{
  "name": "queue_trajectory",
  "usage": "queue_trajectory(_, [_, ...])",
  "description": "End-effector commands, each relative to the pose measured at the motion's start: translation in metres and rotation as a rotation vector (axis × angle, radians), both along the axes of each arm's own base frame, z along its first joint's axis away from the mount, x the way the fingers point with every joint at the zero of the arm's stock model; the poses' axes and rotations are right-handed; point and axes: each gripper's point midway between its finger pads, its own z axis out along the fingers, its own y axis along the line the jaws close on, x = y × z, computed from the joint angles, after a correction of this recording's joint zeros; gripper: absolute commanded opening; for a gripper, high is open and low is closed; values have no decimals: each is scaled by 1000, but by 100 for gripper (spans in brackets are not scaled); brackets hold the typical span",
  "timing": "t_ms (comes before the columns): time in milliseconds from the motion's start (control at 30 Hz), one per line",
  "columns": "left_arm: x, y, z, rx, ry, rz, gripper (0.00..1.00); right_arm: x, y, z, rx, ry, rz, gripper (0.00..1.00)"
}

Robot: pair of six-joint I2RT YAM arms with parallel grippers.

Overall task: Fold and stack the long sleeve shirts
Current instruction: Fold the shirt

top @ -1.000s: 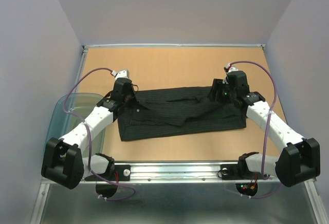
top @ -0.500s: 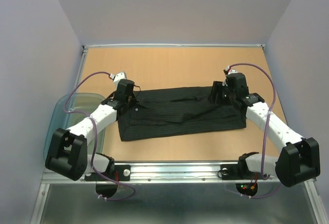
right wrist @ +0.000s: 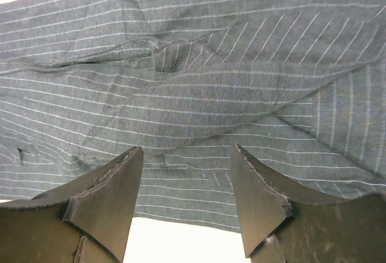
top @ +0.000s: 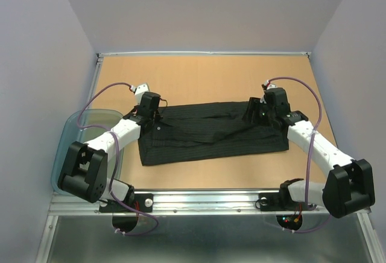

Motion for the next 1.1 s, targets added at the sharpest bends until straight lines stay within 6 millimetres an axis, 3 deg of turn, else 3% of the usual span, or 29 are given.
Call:
queue_trajectory(0, [18, 6, 29, 21, -91, 33, 8, 6, 13, -1, 81, -10, 9, 65])
queue_trajectory(200, [23, 3, 33, 35, -74, 14, 17, 10, 20, 1, 122, -19, 14, 65])
queue_trajectory(267, [21, 6, 33, 39, -61, 35, 39, 11, 20, 2, 126, -23, 9, 65])
queue_trajectory(300, [16, 10, 33, 53, -43, 46, 43, 11, 21, 4, 131, -28, 8, 65])
queue_trajectory(367, [16, 9, 45, 51, -53, 37, 58, 12, 24, 3, 145, -29, 16, 65])
queue_trajectory(500, [11, -18, 83, -12, -133, -80, 63, 14, 36, -2, 206, -25, 50, 64])
queue_trajectory(533, [4, -44, 100, -52, -170, -168, 63, 16, 43, 1, 241, -35, 62, 64])
queue_trajectory(600, [-3, -77, 119, -96, -232, -300, 63, 19, 49, -1, 273, -32, 70, 64])
queue_trajectory(633, [-12, -103, 121, -151, -231, -406, 62, 21, 52, 0, 297, -30, 63, 64])
queue_trajectory(667, [-20, -121, 121, -179, -232, -475, 61, 26, 55, 5, 318, -57, 71, 64])
queue_trajectory(733, [-44, -175, 118, -251, -227, -702, 58, 31, 60, 5, 350, -77, 75, 64])
queue_trajectory(833, [-70, -230, 104, -242, -212, -924, 53, 34, 63, -7, 391, -76, 69, 63])
queue_trajectory(900, [-77, -254, 92, -223, -198, -1009, 50, 31, 65, -15, 428, -59, 75, 63])
queue_trajectory(933, [-87, -268, 91, -229, -201, -1069, 47, 27, 64, -25, 450, -31, 58, 62])
queue_trajectory(1067, [-91, -301, 88, -227, -244, -1207, 37, 28, 53, -39, 569, -31, 30, 61])
